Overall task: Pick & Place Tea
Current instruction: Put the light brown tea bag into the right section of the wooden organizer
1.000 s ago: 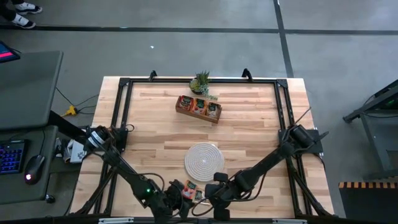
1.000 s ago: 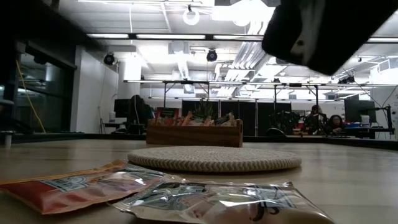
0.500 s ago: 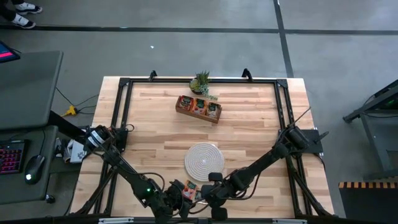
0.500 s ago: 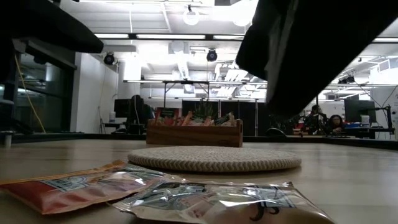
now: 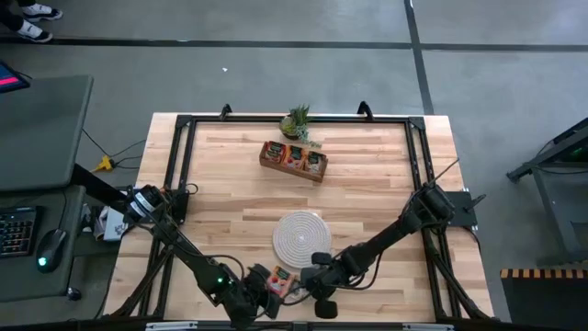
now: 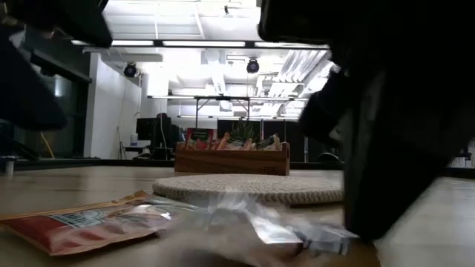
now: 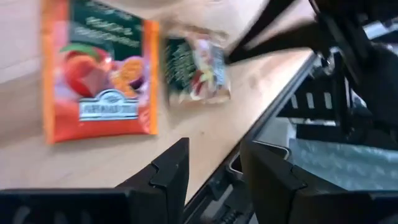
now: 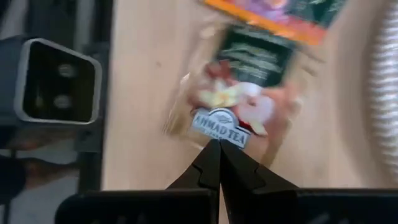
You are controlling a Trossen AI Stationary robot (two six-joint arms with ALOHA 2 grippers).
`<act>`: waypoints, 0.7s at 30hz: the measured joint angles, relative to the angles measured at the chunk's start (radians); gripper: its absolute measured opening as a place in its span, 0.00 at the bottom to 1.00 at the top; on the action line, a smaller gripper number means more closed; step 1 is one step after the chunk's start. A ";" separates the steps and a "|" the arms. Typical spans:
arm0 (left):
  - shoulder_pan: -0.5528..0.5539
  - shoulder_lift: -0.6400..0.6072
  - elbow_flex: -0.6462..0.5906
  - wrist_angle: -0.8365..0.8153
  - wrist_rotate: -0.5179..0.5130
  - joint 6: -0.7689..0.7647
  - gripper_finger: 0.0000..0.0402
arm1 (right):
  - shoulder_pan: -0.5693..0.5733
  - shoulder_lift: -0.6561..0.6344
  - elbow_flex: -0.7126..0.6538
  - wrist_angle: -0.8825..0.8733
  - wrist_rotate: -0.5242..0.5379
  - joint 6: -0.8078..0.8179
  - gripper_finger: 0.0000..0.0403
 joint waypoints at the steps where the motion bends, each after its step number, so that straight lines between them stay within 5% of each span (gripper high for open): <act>1: 0.000 0.000 0.000 -0.011 0.001 -0.022 0.36 | 0.001 0.000 -0.017 0.029 -0.009 0.006 0.00; 15: 0.055 -0.001 0.000 -0.020 0.032 -0.062 0.36 | 0.000 0.000 -0.072 0.121 0.007 0.072 0.00; 21: 0.122 0.010 0.000 -0.018 0.164 -0.066 0.36 | 0.001 0.001 -0.072 0.124 0.014 0.072 0.00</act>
